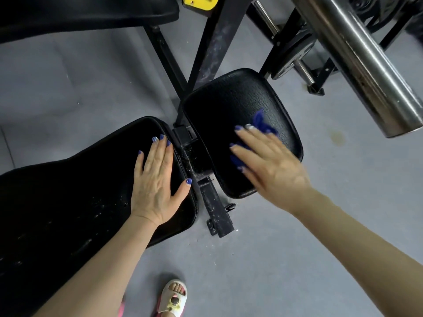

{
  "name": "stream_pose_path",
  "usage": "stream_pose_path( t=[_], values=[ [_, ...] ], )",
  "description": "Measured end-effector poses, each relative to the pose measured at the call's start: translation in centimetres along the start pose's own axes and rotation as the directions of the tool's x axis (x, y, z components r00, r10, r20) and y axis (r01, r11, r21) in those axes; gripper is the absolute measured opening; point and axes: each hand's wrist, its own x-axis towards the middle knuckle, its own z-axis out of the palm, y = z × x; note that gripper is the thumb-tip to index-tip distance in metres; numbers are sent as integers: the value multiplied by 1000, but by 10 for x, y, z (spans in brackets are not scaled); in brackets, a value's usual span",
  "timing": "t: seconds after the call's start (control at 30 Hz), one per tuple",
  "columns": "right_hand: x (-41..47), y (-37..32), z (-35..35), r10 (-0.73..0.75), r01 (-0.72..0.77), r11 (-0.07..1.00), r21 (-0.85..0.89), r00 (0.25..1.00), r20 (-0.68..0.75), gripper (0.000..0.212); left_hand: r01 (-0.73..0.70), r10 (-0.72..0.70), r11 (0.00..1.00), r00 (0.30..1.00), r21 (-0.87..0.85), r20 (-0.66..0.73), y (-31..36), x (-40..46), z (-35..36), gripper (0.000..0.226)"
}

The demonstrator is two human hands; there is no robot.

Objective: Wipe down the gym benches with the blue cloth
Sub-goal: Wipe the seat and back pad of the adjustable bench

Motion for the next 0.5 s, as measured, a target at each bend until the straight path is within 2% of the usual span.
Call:
stream_pose_path(
  t=[0.1,0.23,0.3,0.4,0.5],
  values=[
    [-18,8,-3,220,-215,975,53,965,-140,37,-2,2,1000,1000,5,-2,-1,0,1,85],
    [-25,-32,18,432,-407,902,145,854,-290,33,-10,10,1000,1000,-21,-6,-1,-2,1,83],
    [-32,-53,30,416,-374,908,191,863,-286,32,-6,6,1000,1000,-20,-7,-1,-2,0,82],
    [-44,-83,35,323,-249,918,307,921,-219,33,-3,4,999,1000,-39,21,-1,-1,-4,80],
    [-44,-114,30,338,-235,887,397,917,-212,31,-69,78,975,996,-211,31,-10,-7,-11,73]
  ],
)
